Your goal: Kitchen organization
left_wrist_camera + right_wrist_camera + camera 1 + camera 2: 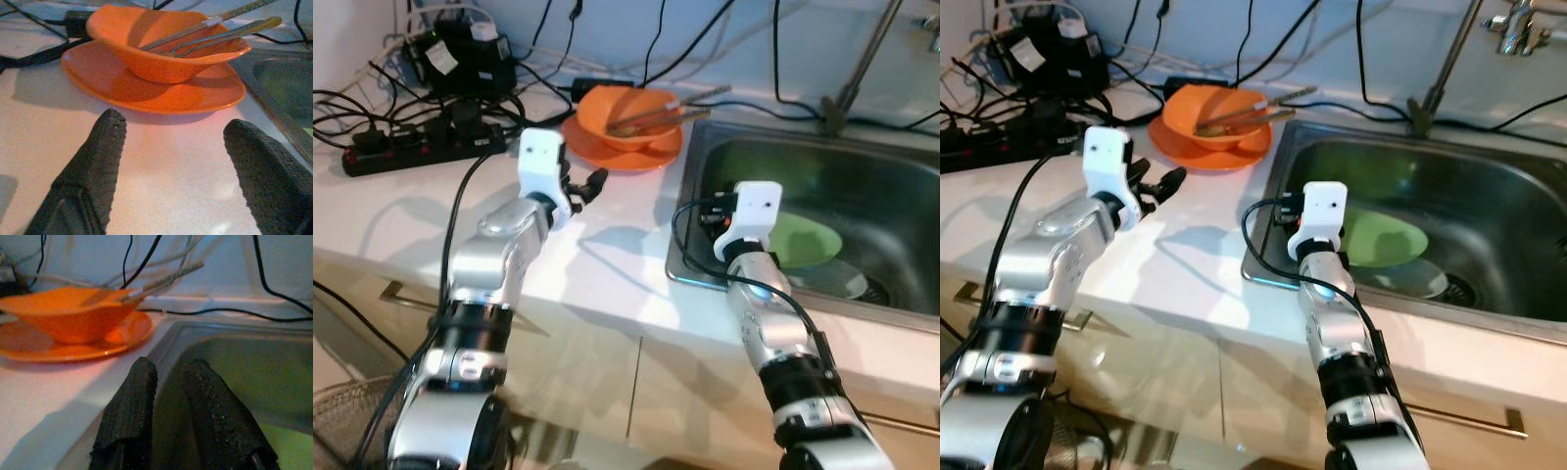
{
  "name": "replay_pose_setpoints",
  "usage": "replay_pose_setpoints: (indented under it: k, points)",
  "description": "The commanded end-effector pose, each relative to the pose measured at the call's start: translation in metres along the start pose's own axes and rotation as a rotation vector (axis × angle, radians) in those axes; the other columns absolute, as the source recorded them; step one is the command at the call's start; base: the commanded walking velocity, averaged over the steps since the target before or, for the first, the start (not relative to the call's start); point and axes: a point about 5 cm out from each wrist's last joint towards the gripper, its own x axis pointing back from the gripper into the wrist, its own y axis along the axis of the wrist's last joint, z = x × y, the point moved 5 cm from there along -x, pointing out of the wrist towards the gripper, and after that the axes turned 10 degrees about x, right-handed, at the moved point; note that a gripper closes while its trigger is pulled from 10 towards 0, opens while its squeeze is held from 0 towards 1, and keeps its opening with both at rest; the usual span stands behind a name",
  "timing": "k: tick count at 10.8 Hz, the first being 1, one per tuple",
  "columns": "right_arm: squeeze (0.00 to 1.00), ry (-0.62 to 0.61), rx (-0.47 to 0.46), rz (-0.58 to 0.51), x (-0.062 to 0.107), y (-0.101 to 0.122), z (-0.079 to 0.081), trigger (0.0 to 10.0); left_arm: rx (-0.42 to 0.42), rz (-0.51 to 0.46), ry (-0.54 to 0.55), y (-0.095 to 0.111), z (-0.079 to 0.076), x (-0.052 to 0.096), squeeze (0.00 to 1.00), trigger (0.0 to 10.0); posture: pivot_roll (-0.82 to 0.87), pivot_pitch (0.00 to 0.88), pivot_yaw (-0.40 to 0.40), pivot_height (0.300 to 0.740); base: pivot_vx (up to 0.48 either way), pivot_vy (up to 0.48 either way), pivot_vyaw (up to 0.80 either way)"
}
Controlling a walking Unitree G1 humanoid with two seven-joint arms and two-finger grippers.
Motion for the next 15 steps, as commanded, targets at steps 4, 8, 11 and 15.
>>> replay_pose_setpoints:
  k: [4,8,11,15]
  points:
    - [0.0,-0.023,-0.008,0.014,0.015,0.001,-0.001,10.0,-0.074,-0.001,-0.019,0.014,-0.002,-0.023,0.0,10.0,0.17,0.148,0.059,0.74,0.0,0.0,0.0]
    - [0.0,-0.08,0.05,-0.072,0.014,0.046,-0.032,10.0,-0.116,0.032,0.003,0.019,-0.003,-0.04,0.0,10.0,0.09,0.18,0.069,0.74,0.0,0.0,0.0]
    - [0.0,-0.069,0.071,-0.08,0.019,0.059,-0.036,10.0,-0.1,0.025,0.028,0.021,0.0,-0.044,0.0,10.0,0.06,0.192,0.05,0.74,0.0,0.0,0.0]
    - [0.0,-0.05,0.081,-0.036,0.031,0.055,-0.036,10.0,-0.033,-0.051,0.063,0.04,0.003,-0.045,0.0,10.0,0.02,0.188,0.03,0.74,0.0,0.0,0.0]
